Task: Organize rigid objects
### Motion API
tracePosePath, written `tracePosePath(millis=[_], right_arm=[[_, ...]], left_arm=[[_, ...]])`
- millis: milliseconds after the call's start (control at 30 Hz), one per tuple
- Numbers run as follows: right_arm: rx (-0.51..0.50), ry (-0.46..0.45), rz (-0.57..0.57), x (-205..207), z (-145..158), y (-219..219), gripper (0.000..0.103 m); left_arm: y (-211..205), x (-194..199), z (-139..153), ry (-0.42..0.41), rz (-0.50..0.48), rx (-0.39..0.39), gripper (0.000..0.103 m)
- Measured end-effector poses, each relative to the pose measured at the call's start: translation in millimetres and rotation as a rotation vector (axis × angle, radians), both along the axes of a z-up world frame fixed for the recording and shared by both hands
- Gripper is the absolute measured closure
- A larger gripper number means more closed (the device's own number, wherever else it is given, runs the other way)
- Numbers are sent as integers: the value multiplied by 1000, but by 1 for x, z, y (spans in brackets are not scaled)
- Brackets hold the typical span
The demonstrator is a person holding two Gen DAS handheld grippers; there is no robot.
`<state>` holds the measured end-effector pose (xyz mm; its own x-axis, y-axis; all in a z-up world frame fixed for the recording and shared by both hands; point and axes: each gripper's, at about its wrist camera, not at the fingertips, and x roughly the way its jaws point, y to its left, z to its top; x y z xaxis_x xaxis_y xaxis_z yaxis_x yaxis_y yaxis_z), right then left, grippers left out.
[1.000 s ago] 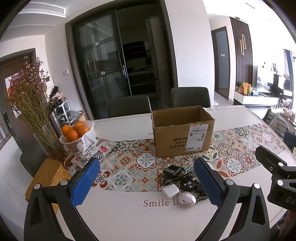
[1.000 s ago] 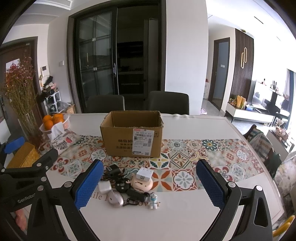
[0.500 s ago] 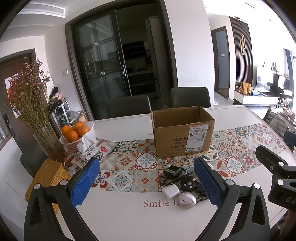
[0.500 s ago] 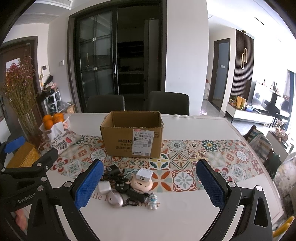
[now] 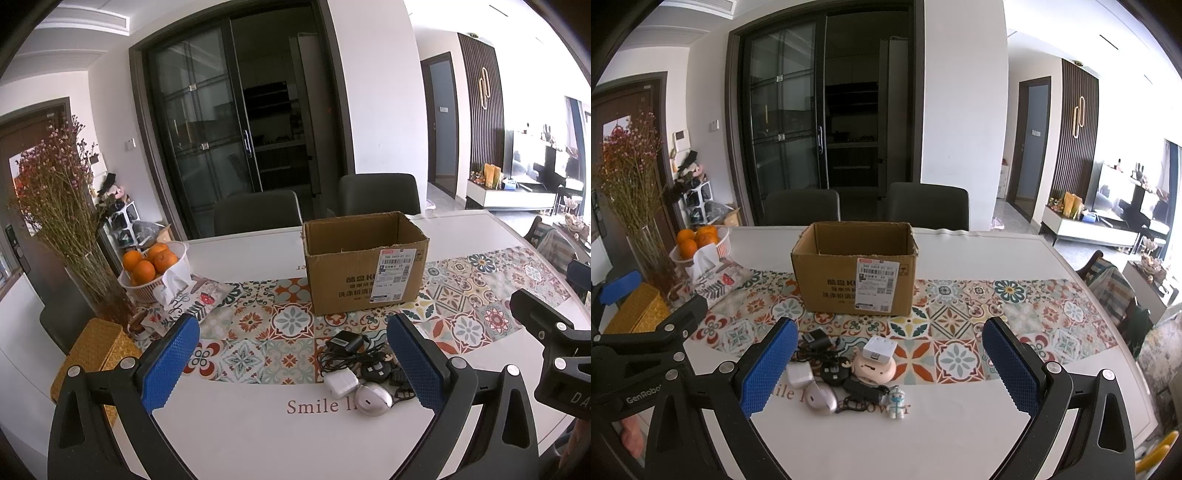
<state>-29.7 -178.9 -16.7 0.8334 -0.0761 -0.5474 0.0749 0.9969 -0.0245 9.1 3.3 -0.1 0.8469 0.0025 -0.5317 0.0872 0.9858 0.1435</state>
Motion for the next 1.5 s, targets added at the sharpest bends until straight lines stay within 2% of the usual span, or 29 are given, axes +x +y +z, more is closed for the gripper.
tracePosePath(millis=[867, 1067, 1367, 1500], right_arm=[[-2, 11, 1, 3, -4, 2, 3], [10, 50, 6, 17, -16, 3, 3], [44, 137, 33, 44, -47, 0, 3], [64, 165, 39, 60, -61, 1, 3]], left_arm=[[-1, 4, -4, 16, -3, 0, 0], [-1, 18, -19, 68, -7, 0, 0], [0, 42, -60, 231, -12, -34, 0], [1, 49, -72, 238, 17, -29, 0]])
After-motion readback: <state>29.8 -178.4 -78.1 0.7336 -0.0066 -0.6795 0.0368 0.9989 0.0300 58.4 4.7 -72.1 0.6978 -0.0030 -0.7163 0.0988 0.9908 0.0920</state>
